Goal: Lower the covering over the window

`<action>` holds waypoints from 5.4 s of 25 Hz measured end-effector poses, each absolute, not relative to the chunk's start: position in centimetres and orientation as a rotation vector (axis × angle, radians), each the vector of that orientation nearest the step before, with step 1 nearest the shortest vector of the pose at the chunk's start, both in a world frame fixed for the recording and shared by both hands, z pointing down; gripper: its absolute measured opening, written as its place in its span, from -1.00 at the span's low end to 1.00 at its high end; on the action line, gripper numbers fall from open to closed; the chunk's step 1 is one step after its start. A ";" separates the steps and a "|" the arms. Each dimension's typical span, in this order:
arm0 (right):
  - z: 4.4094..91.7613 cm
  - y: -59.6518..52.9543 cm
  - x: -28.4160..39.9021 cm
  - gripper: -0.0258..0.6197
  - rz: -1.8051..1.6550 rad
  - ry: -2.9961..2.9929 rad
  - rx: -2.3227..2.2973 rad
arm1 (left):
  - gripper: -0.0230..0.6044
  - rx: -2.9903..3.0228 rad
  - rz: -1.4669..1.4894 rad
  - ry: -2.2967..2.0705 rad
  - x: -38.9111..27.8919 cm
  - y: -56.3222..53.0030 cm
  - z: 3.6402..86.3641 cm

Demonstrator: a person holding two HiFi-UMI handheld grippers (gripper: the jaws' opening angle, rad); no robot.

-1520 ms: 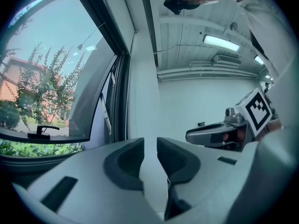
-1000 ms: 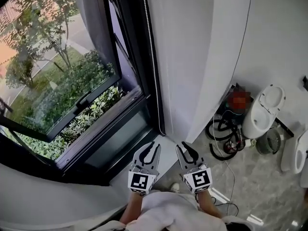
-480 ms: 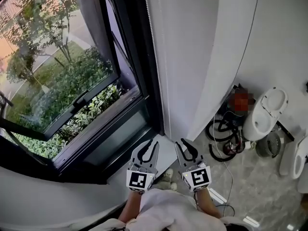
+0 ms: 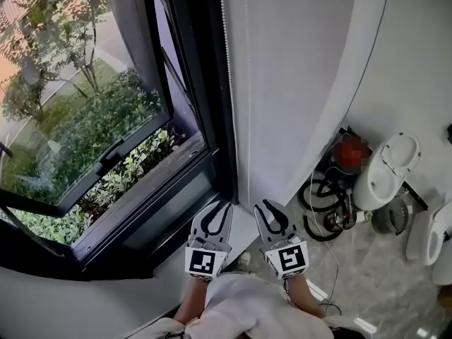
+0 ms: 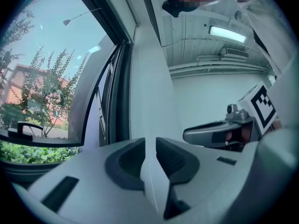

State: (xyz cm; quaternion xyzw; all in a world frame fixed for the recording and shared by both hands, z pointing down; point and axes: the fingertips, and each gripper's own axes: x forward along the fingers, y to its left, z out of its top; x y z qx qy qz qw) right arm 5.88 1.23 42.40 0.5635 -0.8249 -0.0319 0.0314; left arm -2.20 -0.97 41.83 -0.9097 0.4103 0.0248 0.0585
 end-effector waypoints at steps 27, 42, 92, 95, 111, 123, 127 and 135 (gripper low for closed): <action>43.7 -9.1 5.7 -0.67 -0.068 -2.441 1.766 | -0.68 -2.794 0.057 1.165 -0.5 -12.5 42.4; 44.1 -10.5 6.2 -0.67 -0.029 -2.498 1.705 | -0.57 -2.761 -0.020 1.262 1.5 -16.1 43.1; 41.3 -10.7 3.9 -0.69 -0.080 -2.656 1.532 | -0.88 -2.743 -0.134 1.426 0.7 -17.0 46.0; 39.5 -11.1 3.1 -0.69 -0.136 -2.689 1.513 | -0.88 -2.758 -0.134 1.412 0.6 -16.4 46.2; 32.8 -13.0 1.4 -0.66 -0.271 -2.804 1.416 | -0.88 -2.838 -0.118 1.324 1.5 -13.4 46.6; 32.5 -12.7 0.2 -0.93 -0.191 -2.906 1.329 | -0.88 -2.856 -0.115 1.304 1.4 -12.1 46.8; 32.9 -12.6 0.3 -0.93 -0.152 -2.937 1.333 | -0.88 -2.860 -0.119 1.311 1.3 -11.9 47.2; 35.5 -12.8 0.4 -0.93 -0.066 -2.925 1.337 | -0.88 -2.897 -0.195 1.334 1.4 -11.5 49.7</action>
